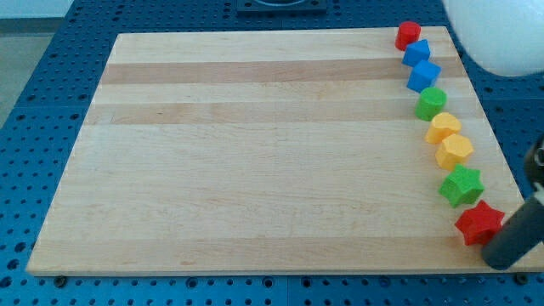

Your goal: Move your arm towards blue triangle

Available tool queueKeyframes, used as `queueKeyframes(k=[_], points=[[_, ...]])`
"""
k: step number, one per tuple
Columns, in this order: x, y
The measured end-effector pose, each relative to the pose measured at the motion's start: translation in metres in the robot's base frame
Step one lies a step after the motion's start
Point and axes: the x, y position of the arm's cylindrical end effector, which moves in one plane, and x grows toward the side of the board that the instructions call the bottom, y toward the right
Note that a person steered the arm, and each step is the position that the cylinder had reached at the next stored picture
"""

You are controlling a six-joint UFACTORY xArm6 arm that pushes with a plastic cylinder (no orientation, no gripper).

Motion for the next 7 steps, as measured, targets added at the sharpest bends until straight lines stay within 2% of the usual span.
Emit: queueKeyframes(k=[2,4,5,7], points=[[-0.006,0.010],[-0.029,-0.052],[-0.030,-0.052],[-0.023,0.003]])
